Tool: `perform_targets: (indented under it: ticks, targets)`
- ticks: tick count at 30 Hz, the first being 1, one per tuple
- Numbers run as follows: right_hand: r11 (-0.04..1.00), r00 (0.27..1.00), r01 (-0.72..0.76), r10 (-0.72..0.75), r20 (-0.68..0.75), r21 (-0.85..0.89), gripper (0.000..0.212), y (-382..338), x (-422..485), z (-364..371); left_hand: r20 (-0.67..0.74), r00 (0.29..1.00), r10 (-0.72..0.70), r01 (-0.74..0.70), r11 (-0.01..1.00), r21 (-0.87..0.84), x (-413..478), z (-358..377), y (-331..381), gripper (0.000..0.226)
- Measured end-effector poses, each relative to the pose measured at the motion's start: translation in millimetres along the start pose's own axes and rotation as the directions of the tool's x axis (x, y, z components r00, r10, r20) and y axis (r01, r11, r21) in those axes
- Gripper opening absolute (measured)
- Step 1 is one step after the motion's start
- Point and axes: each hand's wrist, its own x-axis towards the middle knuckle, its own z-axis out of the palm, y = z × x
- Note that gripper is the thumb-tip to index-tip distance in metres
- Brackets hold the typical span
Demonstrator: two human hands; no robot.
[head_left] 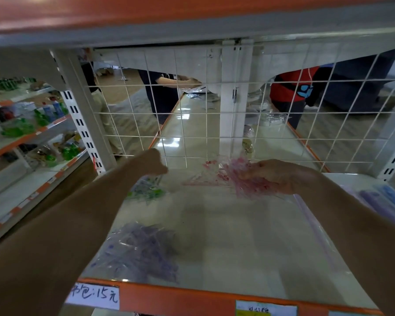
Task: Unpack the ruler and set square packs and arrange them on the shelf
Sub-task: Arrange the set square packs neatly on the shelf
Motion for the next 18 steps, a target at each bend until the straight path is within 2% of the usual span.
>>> perform_targets:
  ticks: [3, 6, 8, 11, 13, 16, 18]
  targets:
    - [0.992, 0.995, -0.038, 0.026, -0.096, -0.123, 0.030, 0, -2, 0, 0.046, 0.989, 0.139, -0.133, 0.984, -0.120, 3, 6, 58, 0.054]
    - [0.974, 0.988, -0.059, 0.025, -0.154, -0.218, 0.031, -1, -6, -2, 0.087, 0.989, 0.117, -0.088, 0.955, -0.285, 20, 23, 79, 0.073]
    - [0.968, 0.984, -0.063, 0.020, -0.176, -0.242, 0.032, -2, -8, -1, 0.105, 0.991, 0.082, -0.043, 0.943, -0.329, 31, 30, 78, 0.079]
    - [0.961, 0.978, -0.053, -0.005, -0.208, -0.272, 0.024, -1, -9, 5, 0.066, 0.996, 0.060, -0.026, 0.903, -0.428, 42, 38, 80, 0.067]
    - [0.958, 0.977, -0.040, -0.023, -0.214, -0.283, 0.017, -1, -12, 9, 0.010, 0.999, 0.043, -0.031, 0.840, -0.542, 42, 39, 82, 0.052]
    - [0.964, 0.984, -0.015, -0.033, -0.176, -0.264, 0.016, -1, -17, 11, -0.042, 0.999, -0.034, -0.011, 0.644, -0.765, 34, 34, 85, 0.012]
    - [0.971, 0.986, 0.009, -0.049, -0.158, -0.241, 0.019, -1, -21, 10, -0.074, 0.990, -0.124, 0.007, 0.547, -0.837, 25, 28, 84, 0.009]
